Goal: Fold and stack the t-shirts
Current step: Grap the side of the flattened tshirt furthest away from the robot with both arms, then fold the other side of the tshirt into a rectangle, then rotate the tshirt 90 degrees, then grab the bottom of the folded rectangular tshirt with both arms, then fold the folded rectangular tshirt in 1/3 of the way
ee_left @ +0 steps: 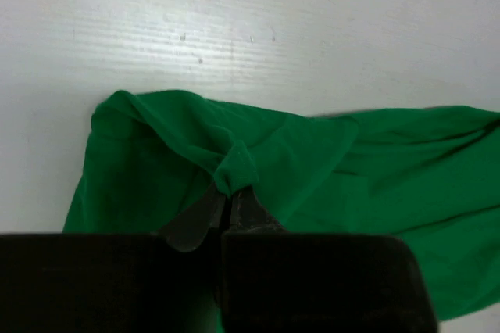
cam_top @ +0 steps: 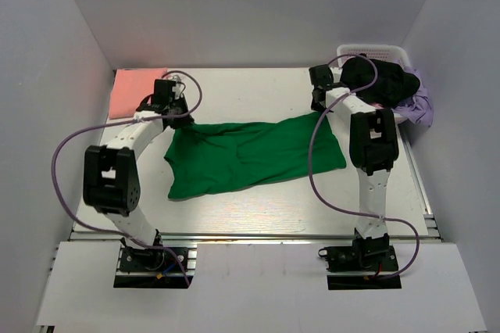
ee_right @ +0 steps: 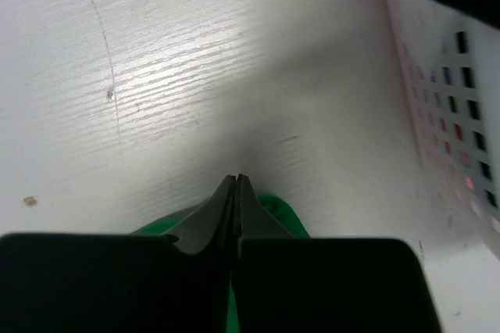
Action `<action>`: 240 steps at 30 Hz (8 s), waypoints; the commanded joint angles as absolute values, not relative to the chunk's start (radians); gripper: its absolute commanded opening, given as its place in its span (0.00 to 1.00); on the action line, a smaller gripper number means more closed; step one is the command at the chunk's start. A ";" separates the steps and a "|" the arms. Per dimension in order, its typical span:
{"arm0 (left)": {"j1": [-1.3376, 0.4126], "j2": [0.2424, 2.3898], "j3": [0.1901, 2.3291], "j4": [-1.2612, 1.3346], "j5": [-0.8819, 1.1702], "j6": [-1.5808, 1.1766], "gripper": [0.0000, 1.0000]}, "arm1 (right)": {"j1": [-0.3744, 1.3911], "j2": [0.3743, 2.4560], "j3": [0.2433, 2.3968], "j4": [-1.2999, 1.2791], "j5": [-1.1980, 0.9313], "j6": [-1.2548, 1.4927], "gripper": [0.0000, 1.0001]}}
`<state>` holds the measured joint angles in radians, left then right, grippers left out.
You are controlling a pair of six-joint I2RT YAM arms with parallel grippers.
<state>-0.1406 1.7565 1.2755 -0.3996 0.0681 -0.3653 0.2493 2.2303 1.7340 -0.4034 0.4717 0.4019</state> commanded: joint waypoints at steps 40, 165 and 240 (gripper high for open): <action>-0.164 1.031 0.380 -0.302 0.374 -0.571 0.51 | 0.244 1.821 1.220 -0.140 0.425 0.347 0.04; -0.663 1.275 0.674 -0.505 0.319 -0.537 0.92 | 0.752 1.378 0.627 -0.158 -0.239 0.445 0.66; -0.383 1.772 1.402 -0.445 -0.054 -0.497 0.00 | 0.523 2.140 1.914 -0.646 -0.241 0.189 0.00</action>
<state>-0.3965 1.7775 1.3628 -0.4858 -0.0689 -0.5381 0.5346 2.1036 1.8542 -0.6319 -0.2043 0.2184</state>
